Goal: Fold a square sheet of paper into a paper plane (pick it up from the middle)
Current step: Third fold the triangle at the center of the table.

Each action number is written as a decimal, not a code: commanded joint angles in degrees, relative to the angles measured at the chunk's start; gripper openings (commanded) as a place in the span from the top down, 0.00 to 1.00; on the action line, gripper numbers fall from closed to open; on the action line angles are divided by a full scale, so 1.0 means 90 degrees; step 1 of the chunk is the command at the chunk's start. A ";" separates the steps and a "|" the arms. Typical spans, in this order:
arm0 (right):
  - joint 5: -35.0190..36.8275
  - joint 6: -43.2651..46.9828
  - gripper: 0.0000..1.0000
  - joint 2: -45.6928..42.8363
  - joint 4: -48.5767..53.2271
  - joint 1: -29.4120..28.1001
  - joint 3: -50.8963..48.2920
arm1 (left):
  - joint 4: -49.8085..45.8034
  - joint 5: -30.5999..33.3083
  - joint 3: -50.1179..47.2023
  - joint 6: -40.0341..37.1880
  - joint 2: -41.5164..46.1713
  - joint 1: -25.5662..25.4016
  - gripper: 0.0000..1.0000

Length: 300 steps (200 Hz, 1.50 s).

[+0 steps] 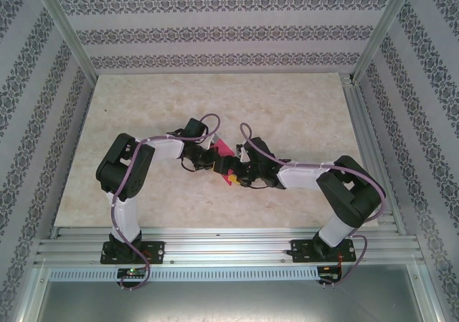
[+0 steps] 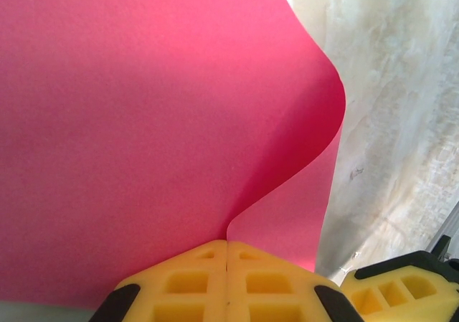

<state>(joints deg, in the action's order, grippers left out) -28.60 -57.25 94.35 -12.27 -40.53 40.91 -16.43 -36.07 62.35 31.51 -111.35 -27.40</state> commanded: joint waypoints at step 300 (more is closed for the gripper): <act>0.0118 0.0762 0.02 0.0096 0.1247 0.0248 0.1008 | -0.0016 -0.0021 -0.0174 0.0025 -0.0011 0.0022 0.99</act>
<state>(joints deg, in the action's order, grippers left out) -28.08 -51.68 95.50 -0.47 -40.25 47.88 -16.01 -36.62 61.98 31.62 -111.35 -27.40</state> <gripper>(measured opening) 0.979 0.066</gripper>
